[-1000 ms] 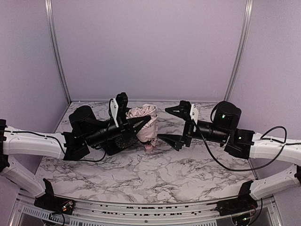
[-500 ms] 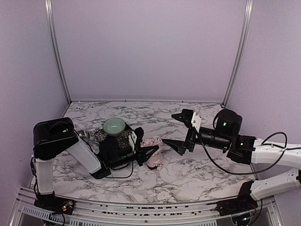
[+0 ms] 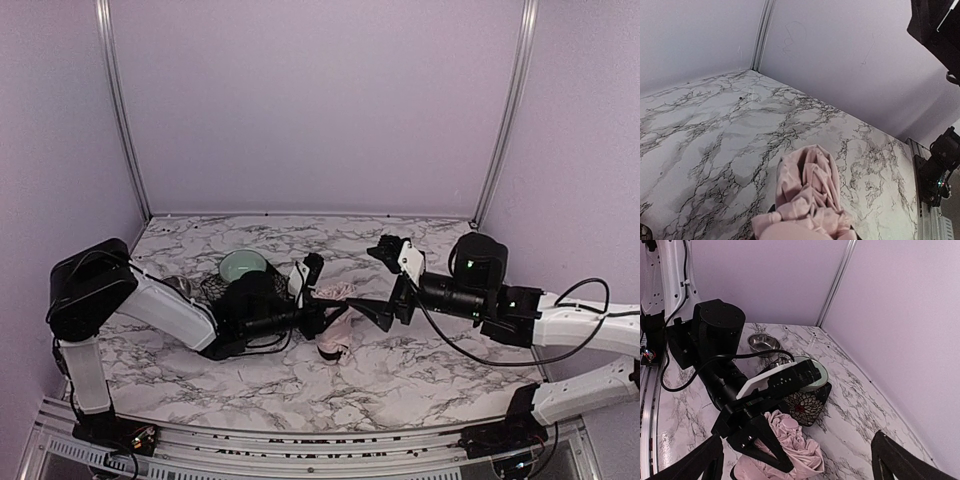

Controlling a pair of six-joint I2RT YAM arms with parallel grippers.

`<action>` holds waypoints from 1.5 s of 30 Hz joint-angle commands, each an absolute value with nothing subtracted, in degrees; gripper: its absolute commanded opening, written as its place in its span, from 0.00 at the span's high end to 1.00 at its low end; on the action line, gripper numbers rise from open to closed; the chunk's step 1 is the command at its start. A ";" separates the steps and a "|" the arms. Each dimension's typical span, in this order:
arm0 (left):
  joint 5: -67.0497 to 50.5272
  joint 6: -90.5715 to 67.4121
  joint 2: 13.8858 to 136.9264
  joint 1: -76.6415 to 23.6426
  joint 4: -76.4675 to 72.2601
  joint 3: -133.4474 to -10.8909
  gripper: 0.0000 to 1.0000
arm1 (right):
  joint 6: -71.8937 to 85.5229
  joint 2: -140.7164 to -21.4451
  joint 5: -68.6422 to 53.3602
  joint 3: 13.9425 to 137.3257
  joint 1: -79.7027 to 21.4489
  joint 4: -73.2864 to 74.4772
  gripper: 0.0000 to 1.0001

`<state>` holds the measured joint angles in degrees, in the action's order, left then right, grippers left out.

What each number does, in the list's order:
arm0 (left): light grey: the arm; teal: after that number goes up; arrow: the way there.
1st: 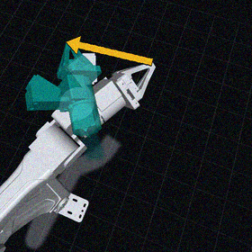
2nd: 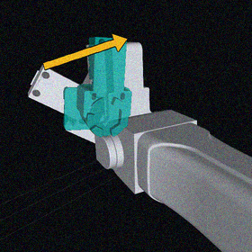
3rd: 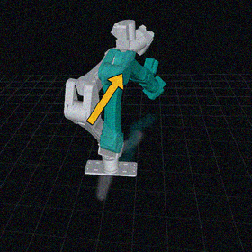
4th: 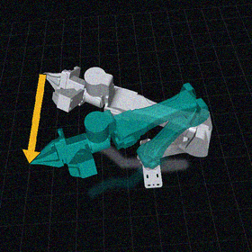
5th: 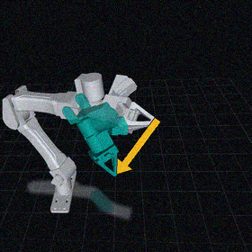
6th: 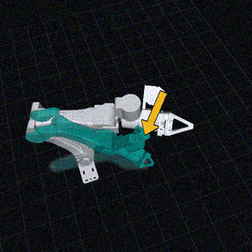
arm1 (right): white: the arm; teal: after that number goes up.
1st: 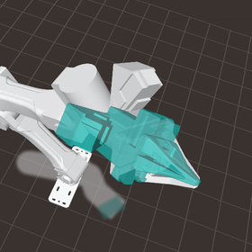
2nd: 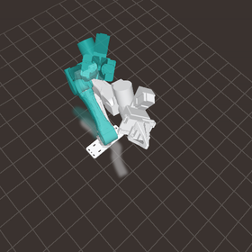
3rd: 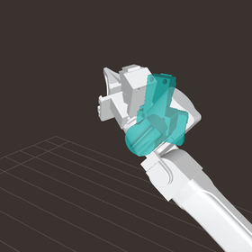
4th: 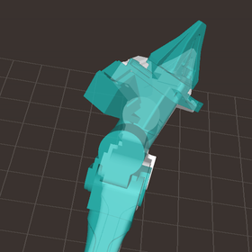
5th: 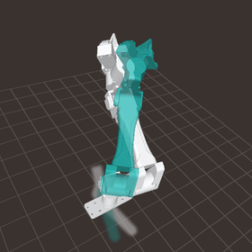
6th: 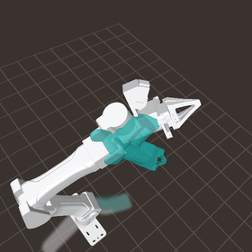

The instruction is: Put away the umbrella

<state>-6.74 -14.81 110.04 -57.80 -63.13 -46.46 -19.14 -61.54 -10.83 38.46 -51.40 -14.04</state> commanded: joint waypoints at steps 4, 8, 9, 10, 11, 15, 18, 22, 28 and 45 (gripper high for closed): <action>-17.51 -29.93 106.34 -58.16 -39.65 -58.96 0.86 | -17.46 -62.05 -4.26 44.66 -50.89 -8.45 0.00; -18.33 -34.80 107.69 -58.08 -35.57 -61.55 0.80 | -15.49 -62.43 -0.71 46.76 -50.89 -5.84 0.00; -18.47 -35.79 108.58 -58.09 -34.49 -62.35 0.78 | -15.05 -62.67 0.04 47.34 -50.81 -5.14 0.00; -18.99 -37.04 109.60 -58.03 -33.89 -63.00 0.76 | -14.63 -63.01 0.65 47.78 -50.85 -4.36 0.00; -19.79 -38.37 110.90 -57.91 -33.80 -63.65 0.74 | -14.17 -63.42 1.29 48.25 -50.81 -3.70 0.00; -22.60 -42.49 115.91 -56.95 -33.79 -66.00 0.71 | -13.39 -65.29 2.91 49.83 -50.80 -1.44 0.00; -24.01 -43.81 118.45 -56.12 -33.78 -67.37 0.67 | -13.20 -65.89 3.31 50.09 -50.84 -1.13 0.00; -25.07 -44.73 121.31 -54.75 -33.91 -68.29 0.55 | -13.17 -66.44 3.55 50.39 -50.80 -0.87 0.00; -19.19 -40.84 120.19 -54.07 -33.52 -65.45 0.02 | -13.21 -66.45 4.43 50.27 -50.72 -0.17 0.00; -1.54 -19.99 108.32 -54.26 -15.36 -66.76 0.01 | -13.16 -67.36 4.04 50.77 -50.62 0.24 0.00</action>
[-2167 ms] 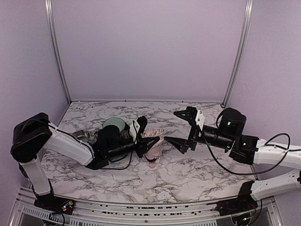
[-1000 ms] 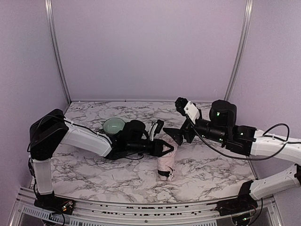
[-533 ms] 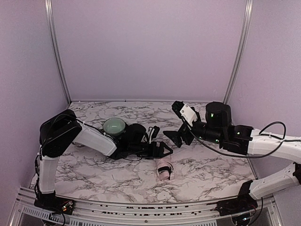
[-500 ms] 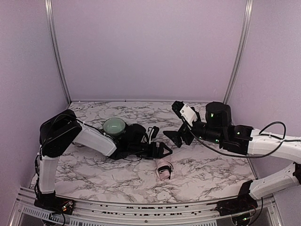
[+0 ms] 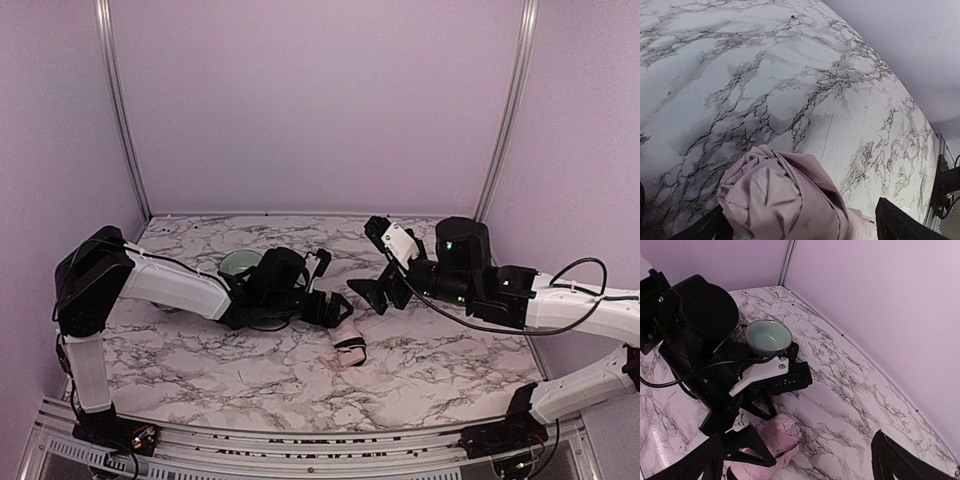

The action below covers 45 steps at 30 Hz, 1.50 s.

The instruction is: Put away the umbrella

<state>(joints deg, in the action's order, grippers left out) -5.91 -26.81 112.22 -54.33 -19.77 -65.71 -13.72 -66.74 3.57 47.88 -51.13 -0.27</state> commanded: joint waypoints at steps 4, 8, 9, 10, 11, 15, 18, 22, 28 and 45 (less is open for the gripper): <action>0.05 -15.60 105.23 -54.29 -13.65 -66.04 0.01 | -11.80 -68.40 3.69 50.80 -50.34 1.51 0.00; 4.67 -11.88 103.11 -54.23 -10.00 -66.00 0.01 | -9.39 -70.74 2.09 50.81 -49.42 3.39 0.00; 5.68 -10.86 102.68 -54.20 -9.19 -65.93 0.01 | -8.29 -71.48 1.33 50.73 -48.78 3.71 0.01; 6.50 -9.94 102.49 -54.19 -8.64 -65.75 0.01 | -6.93 -72.15 -0.04 50.65 -47.62 4.03 0.02; 7.18 -9.19 102.21 -54.22 -8.34 -65.48 0.01 | -5.25 -72.84 -1.66 50.36 -46.40 4.13 0.04; 7.76 -7.75 102.58 -54.06 -7.48 -64.22 0.03 | -2.38 -76.53 -10.67 48.53 -44.47 4.10 0.12; 7.13 -8.11 102.98 -54.14 -7.87 -62.73 0.05 | -0.47 -80.05 -18.80 48.00 -44.48 3.71 0.17; 7.10 -8.77 102.75 -54.10 -9.39 -60.49 0.05 | 1.45 -84.51 -21.27 48.24 -44.61 3.82 0.25; 8.22 -9.23 99.89 -53.96 -9.66 -56.83 0.09 | 1.26 -89.48 -23.83 48.97 -44.99 4.09 0.31; 7.64 -9.34 104.22 -51.41 -11.39 -54.02 0.20 | -1.24 -103.34 -16.82 55.29 -55.60 8.15 0.68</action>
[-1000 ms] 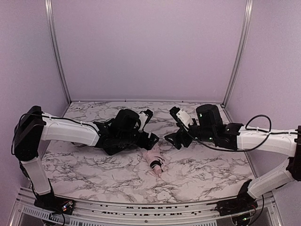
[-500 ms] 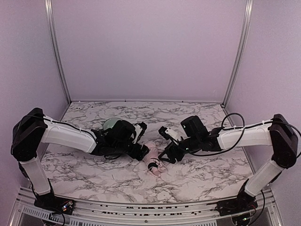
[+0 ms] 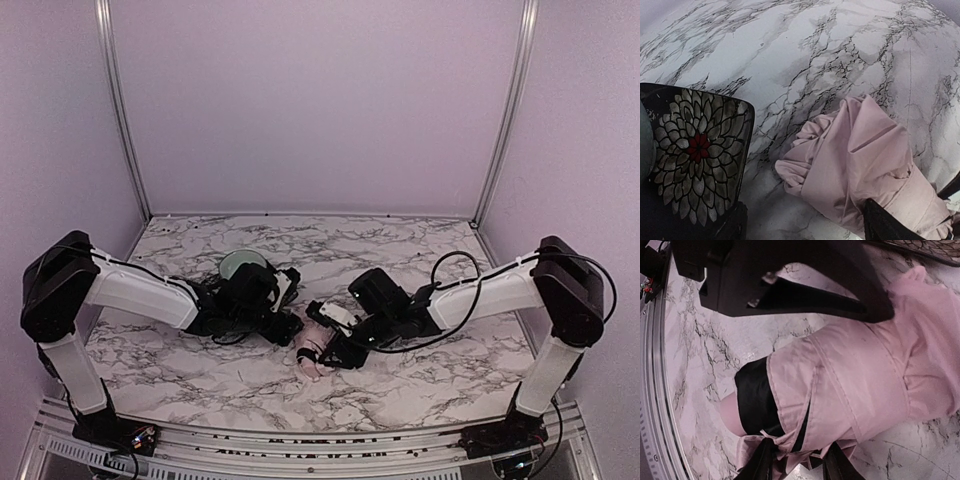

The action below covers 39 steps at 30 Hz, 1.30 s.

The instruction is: Put away the umbrella

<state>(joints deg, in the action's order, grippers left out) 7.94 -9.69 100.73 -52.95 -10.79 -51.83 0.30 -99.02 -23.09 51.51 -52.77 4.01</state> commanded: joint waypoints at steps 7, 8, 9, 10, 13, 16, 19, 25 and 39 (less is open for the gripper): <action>-1.03 -14.12 108.11 -51.42 -12.60 -53.09 0.27 | 0.14 -104.27 -9.41 56.74 -58.82 8.21 0.65; -1.50 -14.74 108.36 -51.44 -13.40 -52.35 0.29 | 0.06 -103.85 -9.56 56.42 -58.80 7.44 0.65; -2.14 -14.98 108.82 -51.50 -13.88 -51.90 0.30 | -0.27 -103.73 -9.76 56.46 -58.80 7.12 0.64; -2.67 -15.21 109.39 -51.50 -13.91 -51.78 0.30 | -0.82 -103.72 -10.70 56.74 -58.80 7.20 0.63; -2.79 -15.64 108.98 -51.46 -14.13 -51.45 0.29 | -2.12 -102.64 -12.89 57.19 -58.76 7.69 0.58; -0.93 -14.52 106.63 -51.41 -14.24 -50.96 0.25 | -3.16 -99.06 -13.41 56.40 -58.41 7.87 0.53; 1.83 -12.91 103.36 -51.26 -14.24 -50.14 0.18 | -3.27 -94.36 -14.06 55.40 -56.70 8.14 0.50; 8.89 -10.39 97.96 -50.80 -9.46 -48.69 0.12 | -0.63 -82.92 -13.87 50.76 -47.73 7.19 0.44; 1.09 -12.35 100.52 -54.23 -6.19 -46.02 0.21 | 2.13 -71.74 -7.08 43.03 -33.71 7.68 0.39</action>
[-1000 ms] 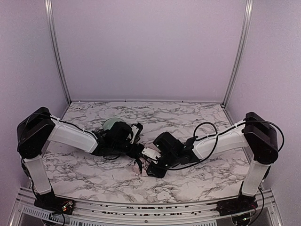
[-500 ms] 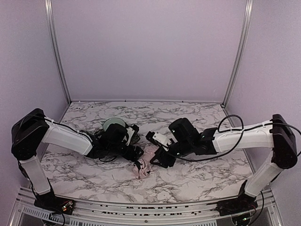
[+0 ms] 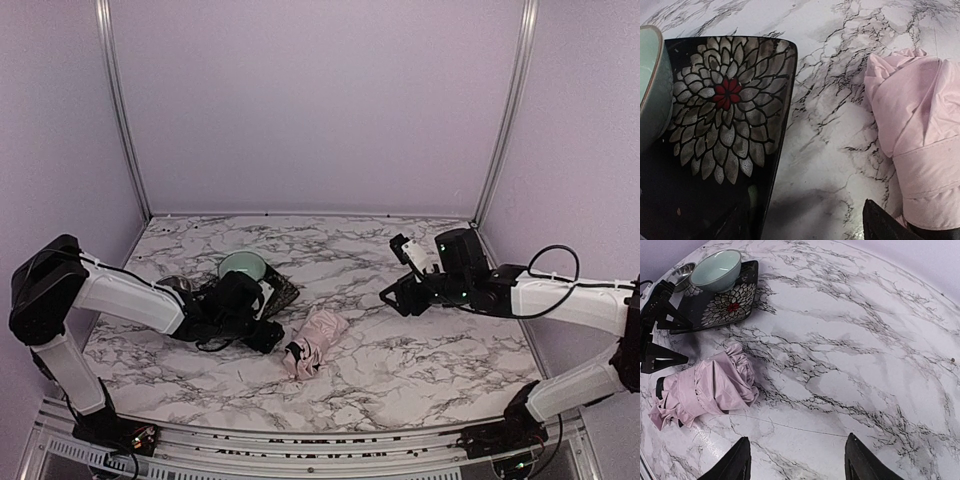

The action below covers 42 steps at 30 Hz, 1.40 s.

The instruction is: Put away the umbrella

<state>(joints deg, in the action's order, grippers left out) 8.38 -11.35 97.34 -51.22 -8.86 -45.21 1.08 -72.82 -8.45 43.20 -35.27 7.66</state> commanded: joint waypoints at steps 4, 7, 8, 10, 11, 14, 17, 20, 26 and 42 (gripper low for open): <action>-1.05 -12.08 102.16 -57.52 -6.75 -48.43 0.20 | 2.21 -71.06 -6.68 42.26 -33.11 7.36 0.39; -0.92 -11.51 102.65 -59.42 -6.14 -49.93 0.20 | 2.30 -70.23 -6.52 41.93 -32.85 7.04 0.39; -0.40 -11.44 102.54 -59.54 -5.83 -50.14 0.20 | 2.24 -70.03 -6.40 41.79 -32.73 6.92 0.39; 1.36 -11.09 102.12 -59.55 -5.15 -50.18 0.20 | 2.17 -69.76 -6.42 41.59 -32.69 6.88 0.39; 2.64 -10.69 101.94 -59.58 -4.47 -50.33 0.19 | 2.10 -69.71 -6.45 41.57 -32.67 6.94 0.39; 7.07 -8.93 101.69 -59.51 -1.53 -50.86 0.17 | 1.92 -69.78 -6.83 41.49 -32.63 7.24 0.39; 9.36 -8.22 101.20 -58.87 -0.11 -50.24 0.16 | 1.96 -69.56 -7.03 41.33 -32.61 7.30 0.39; 9.43 -8.41 99.85 -58.37 -0.37 -49.35 0.16 | 1.73 -69.25 -6.95 41.21 -32.68 7.29 0.38; 9.90 -6.74 92.49 -58.47 -2.63 -46.95 0.16 | 1.96 -68.30 -5.15 39.79 -30.97 6.16 0.38; 19.90 -11.25 58.45 -29.59 -3.36 -28.27 0.01 | 9.80 -46.02 11.03 18.52 -9.14 -12.06 0.19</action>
<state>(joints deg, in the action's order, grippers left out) 14.70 -8.19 66.92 -38.81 -3.64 -32.53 8.40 -48.45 1.58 21.65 -9.82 -4.60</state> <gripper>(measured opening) 0.982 0.755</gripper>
